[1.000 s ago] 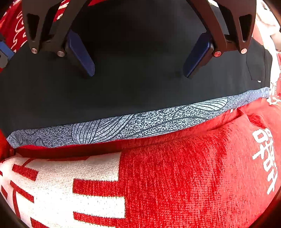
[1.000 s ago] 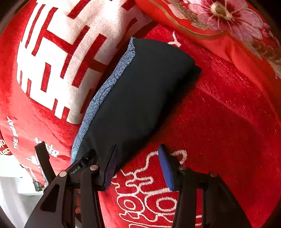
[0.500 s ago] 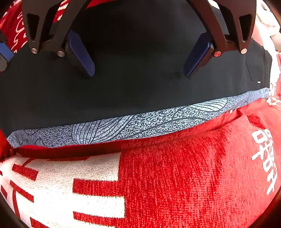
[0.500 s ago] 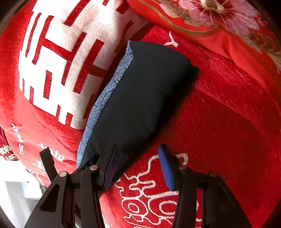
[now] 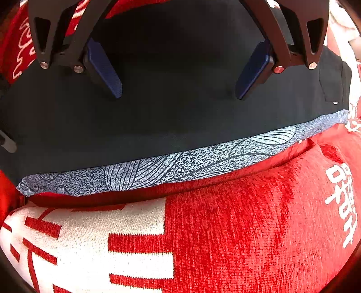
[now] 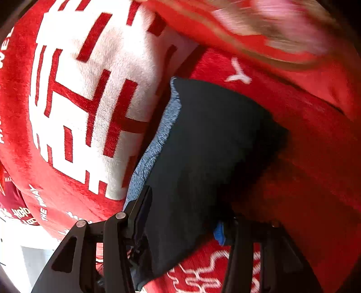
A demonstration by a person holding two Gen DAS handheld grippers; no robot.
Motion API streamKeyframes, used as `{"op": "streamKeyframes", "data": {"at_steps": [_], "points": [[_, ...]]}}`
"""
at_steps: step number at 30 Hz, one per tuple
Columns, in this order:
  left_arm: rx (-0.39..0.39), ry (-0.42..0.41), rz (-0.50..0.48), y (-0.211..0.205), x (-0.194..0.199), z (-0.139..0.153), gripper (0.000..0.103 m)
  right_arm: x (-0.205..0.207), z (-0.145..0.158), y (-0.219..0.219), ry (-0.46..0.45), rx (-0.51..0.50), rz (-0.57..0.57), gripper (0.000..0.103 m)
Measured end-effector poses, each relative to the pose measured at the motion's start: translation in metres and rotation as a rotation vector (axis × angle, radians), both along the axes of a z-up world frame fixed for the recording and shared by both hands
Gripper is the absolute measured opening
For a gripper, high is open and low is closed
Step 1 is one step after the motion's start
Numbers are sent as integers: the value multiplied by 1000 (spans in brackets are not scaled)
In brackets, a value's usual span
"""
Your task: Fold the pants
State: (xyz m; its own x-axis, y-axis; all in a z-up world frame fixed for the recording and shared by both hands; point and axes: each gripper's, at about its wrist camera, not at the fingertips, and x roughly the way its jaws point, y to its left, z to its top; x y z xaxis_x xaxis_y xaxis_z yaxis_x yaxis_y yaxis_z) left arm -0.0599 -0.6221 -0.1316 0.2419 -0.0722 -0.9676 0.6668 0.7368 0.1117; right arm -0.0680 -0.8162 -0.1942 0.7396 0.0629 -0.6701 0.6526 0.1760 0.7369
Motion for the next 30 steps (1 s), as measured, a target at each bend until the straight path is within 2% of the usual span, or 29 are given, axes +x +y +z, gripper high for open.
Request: {"op": "streamKeyframes", "data": {"at_steps": [1, 2, 6, 8, 9, 10, 12, 15, 17, 19, 21, 24, 27, 30], "points": [[-11, 18, -3, 1, -1, 5, 74, 3, 2, 0, 22, 3, 11, 29], [-23, 39, -10, 0, -3, 11, 68, 5, 4, 0, 48, -2, 24, 20], [-88, 73, -46, -1, -14, 21, 65, 12, 32, 8, 81, -110, 111, 16], [-95, 78, -70, -6, -23, 7, 65, 19, 48, 15, 90, -174, 161, 15], [-101, 43, -77, -6, -29, 2, 65, 26, 60, 22, 92, -215, 200, 15], [-127, -26, -102, -5, -38, 2, 63, 32, 68, 29, 94, -246, 231, 15], [-145, -50, -130, -3, -45, 4, 57, 46, 88, 44, 101, -325, 291, 15], [-187, -23, -133, 4, -40, 5, 57, 66, 109, 69, 110, -411, 366, 15], [-186, 29, -153, 11, -32, 10, 57, 78, 120, 85, 135, -469, 414, 15], [-197, 80, -134, 30, -17, 21, 57, 96, 136, 109, 165, -551, 482, 15], [-221, 50, -74, 63, 1, 38, 57, 114, 147, 135, 208, -618, 546, 15], [-204, 17, -3, 118, 32, 53, 57, 143, 149, 181, 268, -713, 646, 15], [-148, 4, 61, 174, 64, 51, 57, 172, 133, 231, 337, -781, 741, 15], [-78, -6, 127, 225, 95, 40, 57, 206, 93, 287, 430, -845, 844, 17]]}}
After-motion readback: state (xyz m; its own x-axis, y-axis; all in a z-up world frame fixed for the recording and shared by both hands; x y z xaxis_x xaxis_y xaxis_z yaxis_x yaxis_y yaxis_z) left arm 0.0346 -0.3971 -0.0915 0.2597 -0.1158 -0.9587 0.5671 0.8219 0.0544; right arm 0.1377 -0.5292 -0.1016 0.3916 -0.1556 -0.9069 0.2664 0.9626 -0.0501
